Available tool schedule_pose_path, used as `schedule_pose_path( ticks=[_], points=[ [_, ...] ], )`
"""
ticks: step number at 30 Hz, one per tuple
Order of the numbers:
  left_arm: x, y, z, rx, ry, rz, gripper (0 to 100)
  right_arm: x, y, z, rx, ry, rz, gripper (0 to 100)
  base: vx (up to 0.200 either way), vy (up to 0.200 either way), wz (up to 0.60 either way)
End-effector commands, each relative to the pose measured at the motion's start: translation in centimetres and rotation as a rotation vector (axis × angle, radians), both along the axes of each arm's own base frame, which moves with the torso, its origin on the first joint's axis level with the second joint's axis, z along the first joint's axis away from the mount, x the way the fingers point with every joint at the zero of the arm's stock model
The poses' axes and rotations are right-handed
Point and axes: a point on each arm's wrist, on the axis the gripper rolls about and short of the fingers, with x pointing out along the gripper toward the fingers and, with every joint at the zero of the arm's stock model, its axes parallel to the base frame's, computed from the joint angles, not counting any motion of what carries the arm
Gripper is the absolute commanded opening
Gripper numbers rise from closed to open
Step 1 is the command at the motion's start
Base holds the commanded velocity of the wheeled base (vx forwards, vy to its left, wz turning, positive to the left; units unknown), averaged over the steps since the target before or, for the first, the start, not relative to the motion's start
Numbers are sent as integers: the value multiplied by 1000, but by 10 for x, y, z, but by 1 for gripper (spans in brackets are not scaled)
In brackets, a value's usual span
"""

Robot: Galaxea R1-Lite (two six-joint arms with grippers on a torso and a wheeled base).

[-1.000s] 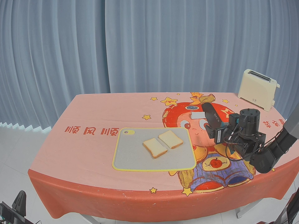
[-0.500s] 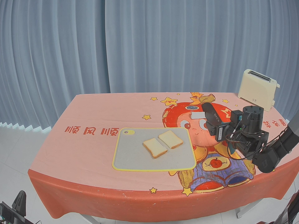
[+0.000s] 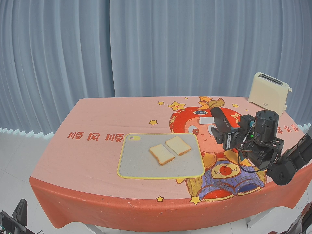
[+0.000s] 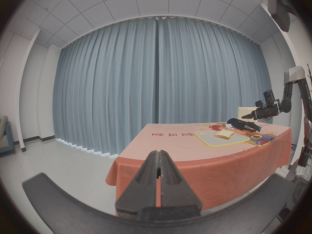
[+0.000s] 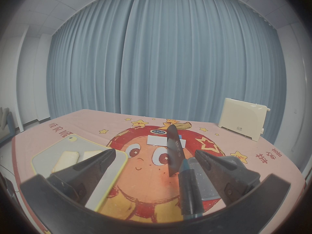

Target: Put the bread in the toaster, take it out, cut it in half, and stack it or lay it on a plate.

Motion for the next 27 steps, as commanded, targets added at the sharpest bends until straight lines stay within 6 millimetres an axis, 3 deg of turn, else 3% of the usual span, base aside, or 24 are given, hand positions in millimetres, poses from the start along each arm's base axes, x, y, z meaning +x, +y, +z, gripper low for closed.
schedule_pose_path(
  ticks=[1, 27],
  points=[
    [0, 0, -4, -1, -3, 1, 0, -7, 1, 8, 10, -20, 12, 100, 0, 0, 0],
    [0, 0, -4, -1, -3, 1, 0, -50, 34, 11, 10, -20, 181, 100, 0, 0, 0]
  ],
)
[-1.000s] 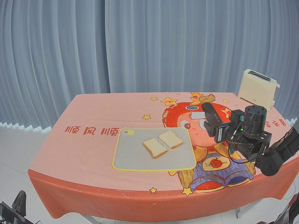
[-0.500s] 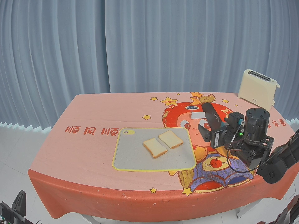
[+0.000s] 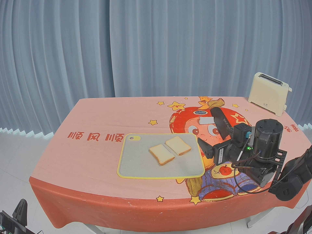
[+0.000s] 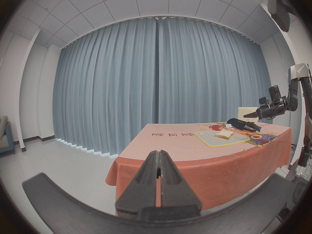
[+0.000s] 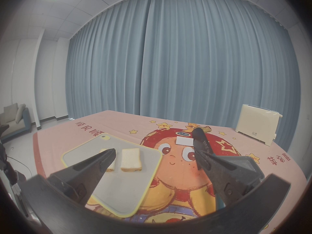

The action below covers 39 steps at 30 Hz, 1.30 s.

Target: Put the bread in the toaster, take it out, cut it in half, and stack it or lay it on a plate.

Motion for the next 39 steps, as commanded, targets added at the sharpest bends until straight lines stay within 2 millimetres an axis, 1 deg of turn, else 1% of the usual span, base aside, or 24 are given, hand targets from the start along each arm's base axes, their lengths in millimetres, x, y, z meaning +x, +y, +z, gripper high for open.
schedule_pose_path(
  ticks=[1, 8, 11, 16, 20, 21, 25, 26, 27, 29, 30, 34, 37, 39],
  points=[
    [0, 0, -4, -1, -3, 1, 0, -3, 2, 0, 0, 1, 12, 100, 0, 0, 0],
    [0, 0, -4, -1, -3, 1, 0, -12, 10, -5, -17, 21, 55, 100, 0, 0, 0],
    [0, 0, -4, -1, -3, 1, 0, -15, 17, -11, -26, 35, 78, 100, 0, 0, 0],
    [0, 0, -4, -1, -3, 1, 0, -13, 21, -22, -59, 65, 78, 100, 0, 0, 0],
    [0, 0, -4, -1, -3, 1, 0, -5, 22, -23, -59, 63, 64, 100, 0, 0, 0],
    [0, 0, -4, -1, -3, 1, 0, 1, 24, -25, -62, 66, 59, 100, 0, 0, 0],
    [0, 0, -4, -1, -3, 1, 0, 17, 26, -21, -65, 76, 41, 100, 0, 0, 0],
    [0, 0, -4, -1, -3, 1, 0, 18, 26, -21, -66, 79, 39, 100, 0, 0, 0],
    [0, 0, -4, -1, -3, 1, 0, 28, 24, -18, -71, 87, 18, 100, 0, 0, 0],
    [0, 0, -4, -1, -3, 1, 0, 33, 24, -15, -71, 89, 5, 100, 0, 0, 0],
    [0, 0, -4, -1, -3, 1, 0, 40, 23, -10, -72, 92, -2, 100, 0, 0, 0],
    [0, 0, -4, -1, -3, 1, 0, 56, 23, 2, -75, 122, 26, 100, 0, 0, 0],
    [0, 0, -4, -1, -3, 1, 0, 66, 24, 3, -75, 151, 53, 100, 0, 0, 0],
    [0, 0, -4, -1, -3, 1, 0, 74, 26, 0, -74, 168, 73, 100, 0, 0, 0]
  ],
)
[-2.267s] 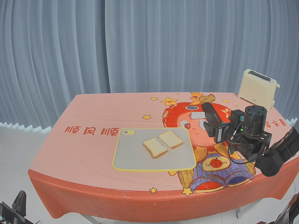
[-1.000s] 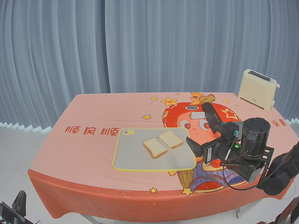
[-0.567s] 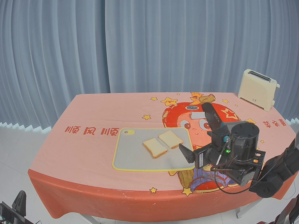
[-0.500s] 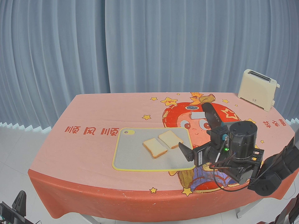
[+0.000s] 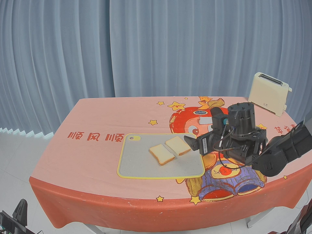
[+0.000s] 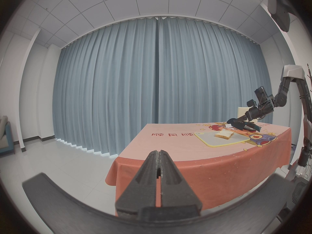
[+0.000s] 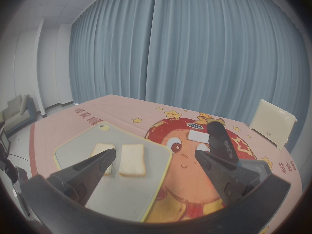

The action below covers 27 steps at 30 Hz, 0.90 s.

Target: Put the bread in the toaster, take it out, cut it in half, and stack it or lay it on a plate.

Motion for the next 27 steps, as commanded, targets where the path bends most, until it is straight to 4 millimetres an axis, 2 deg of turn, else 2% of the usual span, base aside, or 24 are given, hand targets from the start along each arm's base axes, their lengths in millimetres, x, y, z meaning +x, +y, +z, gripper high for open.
schedule_pose_path(
  ticks=[1, 8, 19, 27],
  points=[
    [0, 0, -4, 0, -3, 1, 0, 24, 0, -2, 8, 18, 6, 100, 0, 0, 0],
    [0, 0, -4, 0, -3, 1, 0, 39, 6, -21, -44, 40, 14, 100, 0, 0, 0],
    [0, 0, -4, 0, -3, 1, 0, 49, 3, -26, -81, 94, -5, 100, 0, 0, 0],
    [0, 0, -4, 0, -3, 1, 0, 56, 0, -40, -104, 122, -27, 100, 0, 0, 0]
  ],
)
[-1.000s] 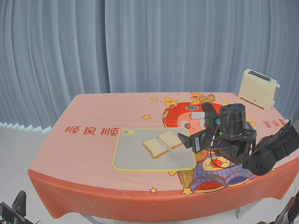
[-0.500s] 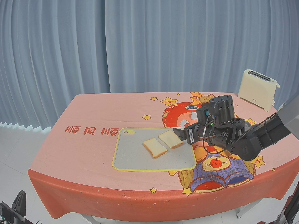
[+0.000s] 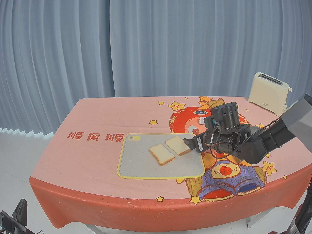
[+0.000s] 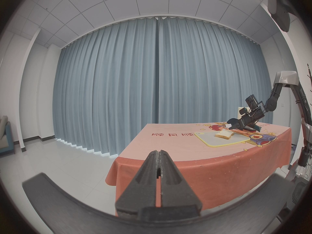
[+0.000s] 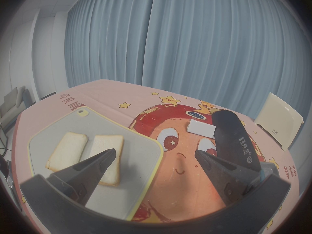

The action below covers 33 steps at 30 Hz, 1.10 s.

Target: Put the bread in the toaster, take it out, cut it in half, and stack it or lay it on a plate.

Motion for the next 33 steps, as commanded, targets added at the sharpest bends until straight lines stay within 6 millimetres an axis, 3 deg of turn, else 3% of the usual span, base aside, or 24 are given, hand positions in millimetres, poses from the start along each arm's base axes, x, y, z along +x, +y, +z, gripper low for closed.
schedule_pose_path(
  ticks=[1, 14, 33],
  points=[
    [0, 0, -4, 0, -3, 1, 0, 3, -1, -11, -17, 22, -6, 100, 0, 0, 0],
    [0, 0, -4, 0, -3, 1, 0, 3, 1, -4, -7, 3, -3, 100, 0, 0, 0],
    [0, 0, -4, 0, -3, 1, 0, 1, 5, -13, -25, 26, 3, 100, 0, 0, 0]
  ],
)
